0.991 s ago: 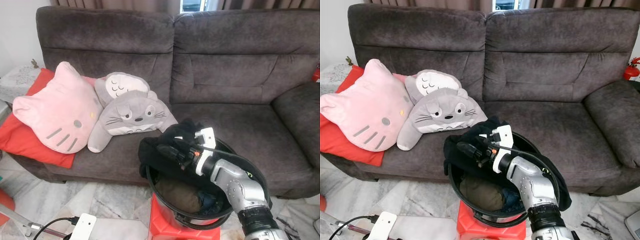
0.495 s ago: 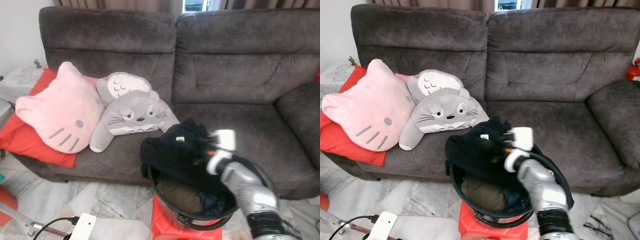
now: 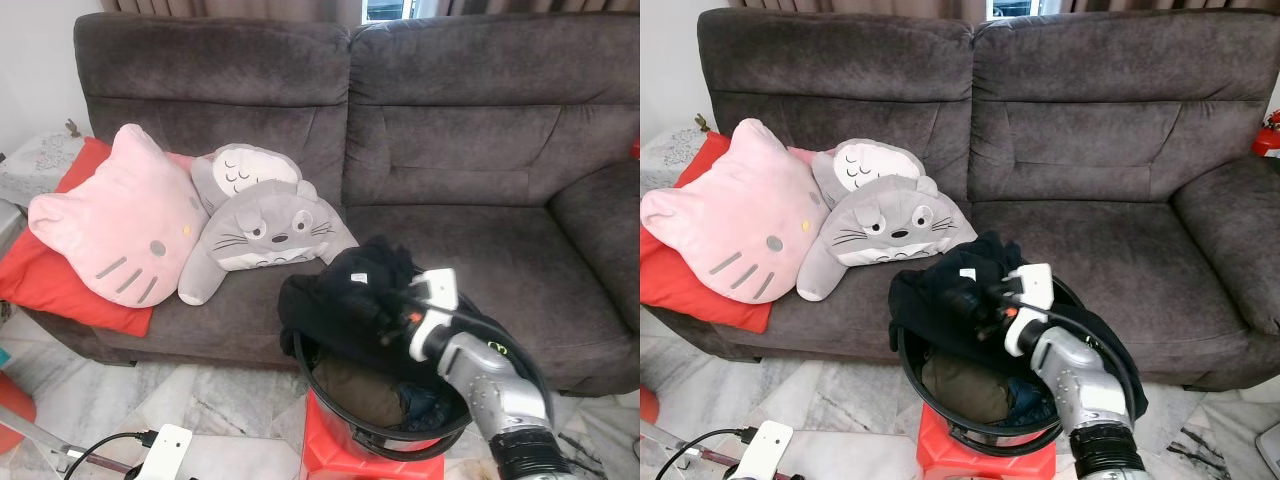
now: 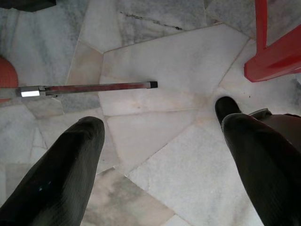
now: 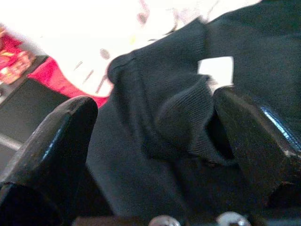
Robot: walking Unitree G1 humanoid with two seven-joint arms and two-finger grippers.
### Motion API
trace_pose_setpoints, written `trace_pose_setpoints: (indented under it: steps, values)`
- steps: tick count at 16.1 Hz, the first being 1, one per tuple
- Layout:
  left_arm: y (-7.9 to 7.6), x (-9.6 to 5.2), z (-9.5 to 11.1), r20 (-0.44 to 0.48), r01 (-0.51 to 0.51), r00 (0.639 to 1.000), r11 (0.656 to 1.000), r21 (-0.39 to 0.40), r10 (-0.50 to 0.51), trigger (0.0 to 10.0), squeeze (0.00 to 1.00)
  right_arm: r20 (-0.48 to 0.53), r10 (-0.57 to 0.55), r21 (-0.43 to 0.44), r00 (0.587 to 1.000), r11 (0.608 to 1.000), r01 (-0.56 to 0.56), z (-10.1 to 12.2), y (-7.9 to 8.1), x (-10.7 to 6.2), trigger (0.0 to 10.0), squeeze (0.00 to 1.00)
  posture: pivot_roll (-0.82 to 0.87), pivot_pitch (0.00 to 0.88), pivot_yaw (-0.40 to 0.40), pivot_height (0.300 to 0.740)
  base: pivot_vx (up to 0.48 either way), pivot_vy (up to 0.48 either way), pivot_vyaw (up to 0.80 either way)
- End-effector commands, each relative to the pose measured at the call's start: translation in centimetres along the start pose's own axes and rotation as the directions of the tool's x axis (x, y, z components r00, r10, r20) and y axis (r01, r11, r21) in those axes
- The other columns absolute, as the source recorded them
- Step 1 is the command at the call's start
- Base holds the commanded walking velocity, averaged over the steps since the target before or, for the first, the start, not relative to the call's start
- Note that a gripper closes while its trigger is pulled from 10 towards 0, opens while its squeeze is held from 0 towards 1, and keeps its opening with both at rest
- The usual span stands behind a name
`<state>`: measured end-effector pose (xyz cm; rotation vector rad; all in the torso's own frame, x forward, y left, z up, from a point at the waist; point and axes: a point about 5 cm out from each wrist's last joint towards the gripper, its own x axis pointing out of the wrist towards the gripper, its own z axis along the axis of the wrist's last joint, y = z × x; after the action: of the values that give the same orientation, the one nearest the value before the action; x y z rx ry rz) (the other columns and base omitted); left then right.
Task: Hang hanger
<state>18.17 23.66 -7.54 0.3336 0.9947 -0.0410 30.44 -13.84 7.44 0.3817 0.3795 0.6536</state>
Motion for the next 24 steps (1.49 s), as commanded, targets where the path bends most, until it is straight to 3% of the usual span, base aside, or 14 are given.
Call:
trace_pose_setpoints:
  steps: [1, 6, 11, 17, 20, 23, 24]
  values:
    - [0.1, 0.0, -0.3, -0.011, -0.001, 1.000, 1.000, 0.016, 0.001, 10.0, 0.00, -0.021, 0.013, -0.012, 1.000, 1.000, -0.013, 0.2, 0.0, 0.3, 10.0, 0.00, -0.13, 0.000, 0.043, 0.740, 0.000, 0.000, 0.00]
    - [0.1, 0.0, -0.3, -0.012, -0.001, 1.000, 1.000, 0.014, 0.002, 10.0, 0.00, -0.048, -0.038, 0.009, 0.998, 0.999, 0.039, -0.2, -0.8, 0.3, 10.0, 0.00, -0.13, 0.000, 0.046, 0.740, 0.000, 0.000, 0.00]
    - [0.2, -0.1, -0.3, -0.013, -0.001, 1.000, 1.000, 0.017, 0.001, 10.0, 0.00, -0.055, -0.015, 0.031, 0.998, 0.999, 0.016, -0.7, -0.6, 0.2, 10.0, 0.00, -0.13, 0.000, 0.047, 0.740, 0.000, 0.000, 0.00]
    - [0.2, -0.1, -0.3, -0.014, -0.002, 1.000, 1.000, 0.020, 0.002, 10.0, 0.00, -0.064, 0.103, 0.016, 0.993, 0.995, -0.102, -0.7, 0.0, 0.0, 10.0, 0.00, -0.12, 0.000, 0.045, 0.740, 0.000, 0.000, 0.00]
    - [0.3, -0.1, -0.4, -0.015, -0.001, 1.000, 1.000, 0.022, 0.002, 10.0, 0.00, -0.070, 0.067, 0.024, 0.995, 0.998, -0.066, -0.8, -0.7, 0.1, 10.0, 0.00, -0.12, 0.000, 0.047, 0.740, 0.000, 0.000, 0.00]
    - [0.4, -0.1, -0.4, -0.015, -0.003, 1.000, 1.000, 0.023, 0.004, 10.0, 0.00, -0.067, -0.115, 0.067, 0.991, 0.991, 0.120, -0.5, -2.6, 0.7, 10.0, 0.00, -0.12, 0.000, 0.049, 0.740, 0.000, 0.000, 0.00]
    - [0.4, -0.1, -0.4, -0.015, -0.004, 1.000, 1.000, 0.023, 0.004, 10.0, 0.00, -0.059, -0.102, 0.068, 0.993, 0.992, 0.105, -0.3, -2.4, 0.9, 10.0, 0.00, -0.12, 0.000, 0.051, 0.740, 0.000, 0.000, 0.00]
